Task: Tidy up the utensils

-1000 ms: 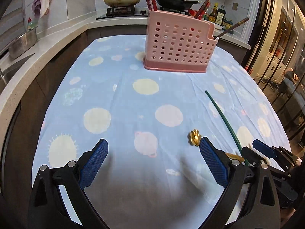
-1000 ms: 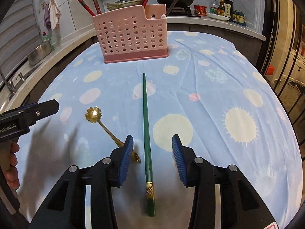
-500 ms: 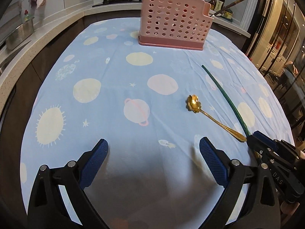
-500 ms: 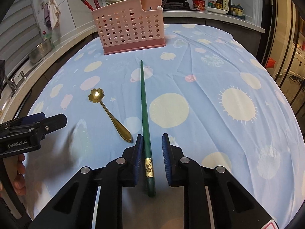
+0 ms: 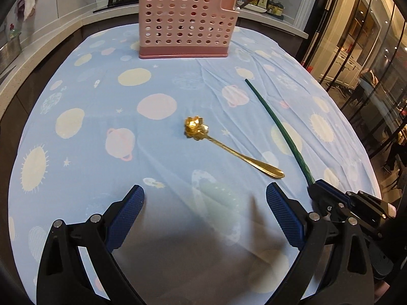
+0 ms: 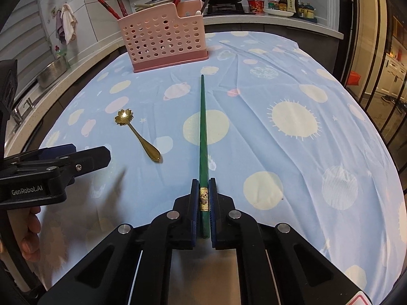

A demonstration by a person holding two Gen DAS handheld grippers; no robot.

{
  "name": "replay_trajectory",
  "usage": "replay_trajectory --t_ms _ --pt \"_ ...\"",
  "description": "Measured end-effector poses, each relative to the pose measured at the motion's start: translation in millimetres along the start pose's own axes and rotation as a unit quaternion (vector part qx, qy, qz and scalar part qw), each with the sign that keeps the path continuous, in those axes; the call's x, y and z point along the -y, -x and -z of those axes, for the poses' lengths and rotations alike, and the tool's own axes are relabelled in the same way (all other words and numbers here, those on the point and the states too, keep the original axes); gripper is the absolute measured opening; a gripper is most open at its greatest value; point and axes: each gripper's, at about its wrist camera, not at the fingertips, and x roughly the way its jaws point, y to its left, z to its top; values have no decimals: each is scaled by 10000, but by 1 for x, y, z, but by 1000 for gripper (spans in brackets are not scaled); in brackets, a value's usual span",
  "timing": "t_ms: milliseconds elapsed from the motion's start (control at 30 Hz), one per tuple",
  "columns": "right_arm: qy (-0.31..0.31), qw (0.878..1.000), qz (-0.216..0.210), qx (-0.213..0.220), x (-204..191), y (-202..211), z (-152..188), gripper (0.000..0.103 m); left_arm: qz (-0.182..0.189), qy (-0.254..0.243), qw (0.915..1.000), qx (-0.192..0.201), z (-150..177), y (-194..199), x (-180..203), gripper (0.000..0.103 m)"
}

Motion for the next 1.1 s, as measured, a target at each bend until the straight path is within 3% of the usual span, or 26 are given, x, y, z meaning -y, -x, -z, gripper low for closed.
replay_trajectory --t_ms 200,333,400,667,867,1100 --pt "-60 9999 -101 -19 5 0 -5 7 26 -162 9999 12 -16 -15 27 92" --pt "-88 9998 -161 -41 9 -1 -7 7 -274 -311 9991 -13 -24 -34 36 92" --pt "-78 9998 -175 -45 9 0 -8 7 -480 -371 9981 -73 -21 -41 33 92" --pt "-82 9995 -276 -103 9 -3 -5 7 -732 -286 9969 -34 3 -22 3 92" --pt "-121 9995 -271 -70 10 -1 -7 7 -222 173 9996 -28 -9 -10 -3 92" --pt "-130 9997 -212 -61 12 1 -9 7 -275 -96 9995 -95 -32 -44 40 92"
